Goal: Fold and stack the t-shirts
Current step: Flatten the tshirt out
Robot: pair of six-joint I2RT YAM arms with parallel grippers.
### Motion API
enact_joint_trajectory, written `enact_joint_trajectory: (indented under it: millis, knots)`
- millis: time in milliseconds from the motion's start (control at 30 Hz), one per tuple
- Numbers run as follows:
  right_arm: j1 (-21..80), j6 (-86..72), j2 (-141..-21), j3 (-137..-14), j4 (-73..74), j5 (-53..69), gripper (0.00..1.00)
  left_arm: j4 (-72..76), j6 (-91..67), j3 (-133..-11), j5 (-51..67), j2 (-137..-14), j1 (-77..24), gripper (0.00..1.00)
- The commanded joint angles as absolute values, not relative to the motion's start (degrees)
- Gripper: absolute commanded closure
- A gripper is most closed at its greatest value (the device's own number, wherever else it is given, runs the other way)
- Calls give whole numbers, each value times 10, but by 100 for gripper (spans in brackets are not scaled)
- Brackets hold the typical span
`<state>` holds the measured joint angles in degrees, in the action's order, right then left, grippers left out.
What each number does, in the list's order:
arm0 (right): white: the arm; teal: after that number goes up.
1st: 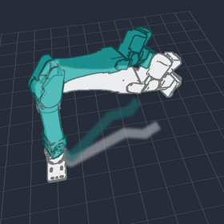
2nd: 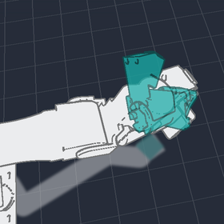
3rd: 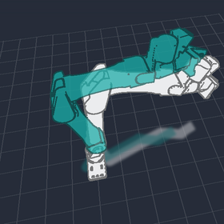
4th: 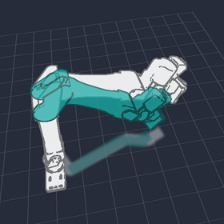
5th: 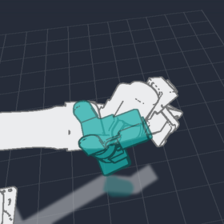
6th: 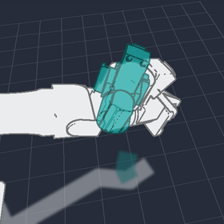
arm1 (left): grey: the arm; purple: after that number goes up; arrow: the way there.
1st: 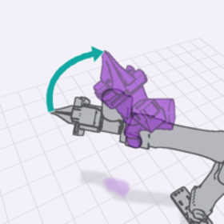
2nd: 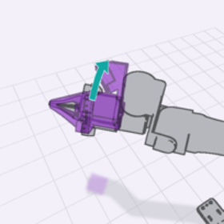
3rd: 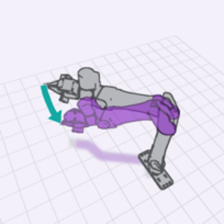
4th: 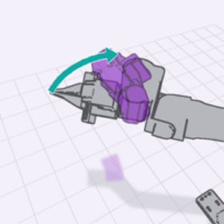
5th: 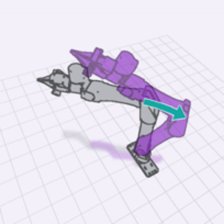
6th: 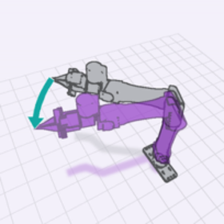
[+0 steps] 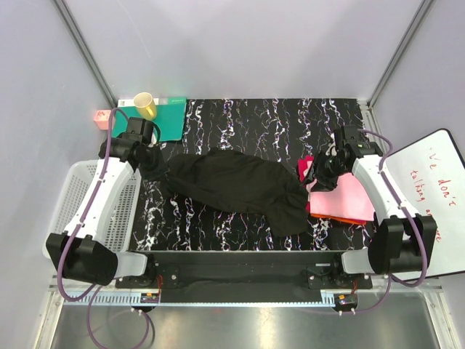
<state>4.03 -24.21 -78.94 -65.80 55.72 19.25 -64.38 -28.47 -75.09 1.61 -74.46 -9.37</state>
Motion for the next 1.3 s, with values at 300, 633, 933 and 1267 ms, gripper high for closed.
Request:
enact_joint_trajectory:
  millis: [300,633,933,1267]
  knots:
    - [226,-304,-708,-601,612,218,39,-628,-266,-761,52,-773,-91,100]
    - [448,-378,-803,-602,636,13,45,-609,-262,-729,64,-777,-91,100]
    - [521,-377,-944,-634,593,-80,44,-601,-251,-709,74,-777,-91,100]
    - [539,-365,-1038,-662,552,-107,43,-596,-250,-704,78,-774,-91,100]
